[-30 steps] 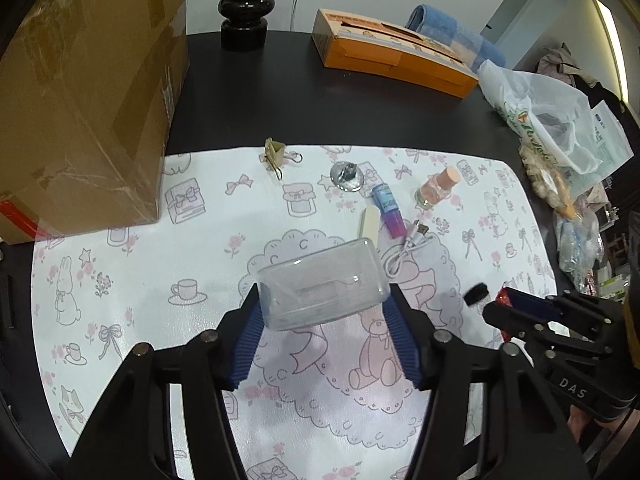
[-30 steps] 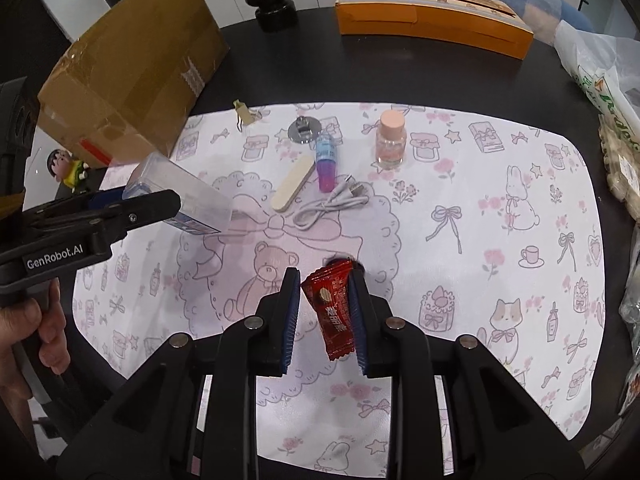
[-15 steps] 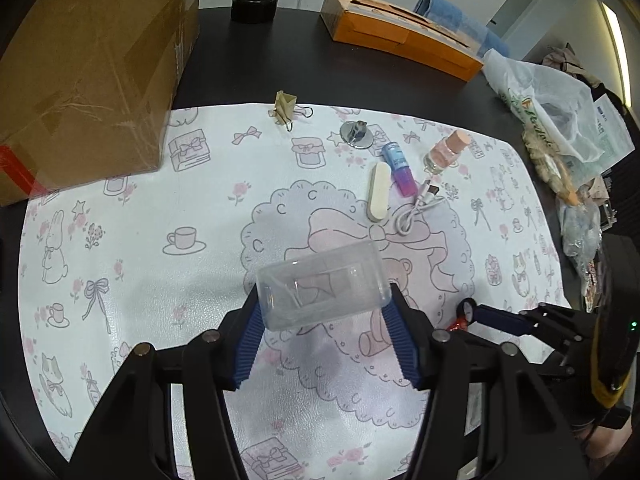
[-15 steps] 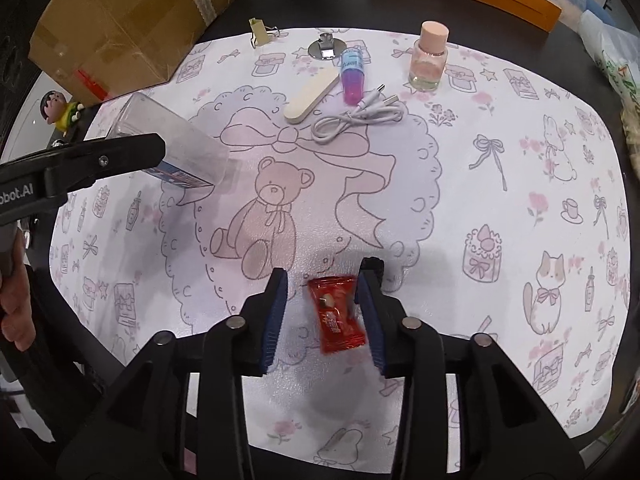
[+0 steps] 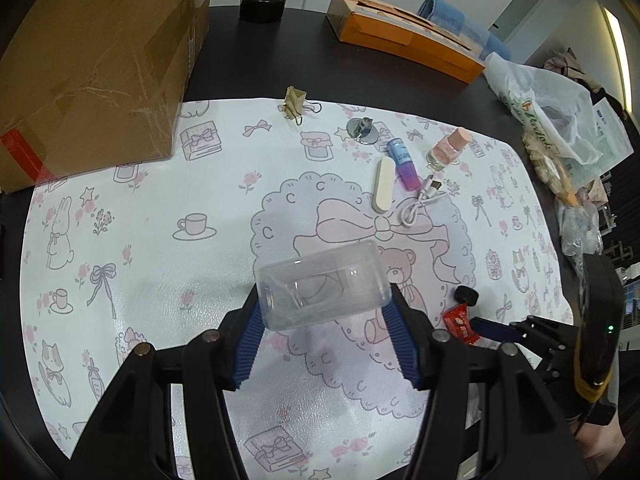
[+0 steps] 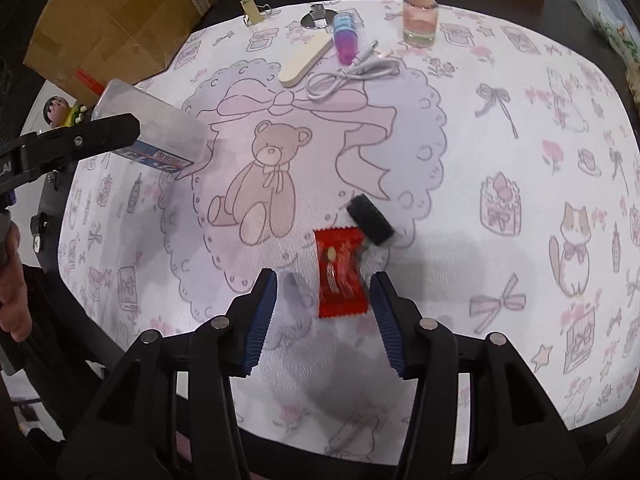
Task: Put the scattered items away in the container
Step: 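Carry the clear plastic box and red candy packet over the cardboard box with both tools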
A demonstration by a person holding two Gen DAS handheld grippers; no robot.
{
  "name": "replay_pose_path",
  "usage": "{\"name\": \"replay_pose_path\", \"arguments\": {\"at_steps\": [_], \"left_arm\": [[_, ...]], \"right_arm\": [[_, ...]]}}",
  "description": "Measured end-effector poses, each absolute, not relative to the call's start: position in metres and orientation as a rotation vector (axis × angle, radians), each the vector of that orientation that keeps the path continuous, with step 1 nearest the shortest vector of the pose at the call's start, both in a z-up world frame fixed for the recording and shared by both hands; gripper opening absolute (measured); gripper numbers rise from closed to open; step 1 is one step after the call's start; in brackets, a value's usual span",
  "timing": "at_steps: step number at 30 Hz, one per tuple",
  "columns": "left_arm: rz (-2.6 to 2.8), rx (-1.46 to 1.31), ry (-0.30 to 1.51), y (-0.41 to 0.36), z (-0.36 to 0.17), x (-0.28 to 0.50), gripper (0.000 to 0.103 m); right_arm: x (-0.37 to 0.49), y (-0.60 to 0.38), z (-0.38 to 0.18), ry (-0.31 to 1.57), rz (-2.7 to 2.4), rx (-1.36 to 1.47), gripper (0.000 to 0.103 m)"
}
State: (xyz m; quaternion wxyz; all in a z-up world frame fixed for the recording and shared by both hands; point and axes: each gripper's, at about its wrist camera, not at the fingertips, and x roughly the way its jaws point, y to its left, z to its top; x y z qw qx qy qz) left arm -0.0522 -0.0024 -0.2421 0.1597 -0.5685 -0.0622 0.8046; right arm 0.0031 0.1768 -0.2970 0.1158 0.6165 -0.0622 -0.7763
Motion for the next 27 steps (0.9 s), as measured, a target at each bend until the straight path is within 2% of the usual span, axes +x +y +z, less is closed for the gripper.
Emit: {"name": "replay_pose_path", "arguments": {"at_steps": [2,3,17,27], "left_arm": [[2.3,-1.622,-0.176,-0.002,-0.241,-0.052,0.056],[2.302,-1.619,-0.177,-0.002,-0.24,-0.052,0.056],[2.321,-1.576,-0.179,0.004,-0.218,-0.049,0.056],[2.389,-1.482,-0.178,-0.006,-0.164,-0.064,0.056]], "right_arm": [[0.0,0.17,-0.296,-0.073,-2.295,1.826,0.032],[-0.001,0.168,-0.296,-0.042,-2.292,1.834,0.017],[-0.009,0.168,-0.244,-0.105,-2.347,1.736,0.015],[-0.037,0.158,-0.184,-0.098,-2.431,1.603,0.015]]}}
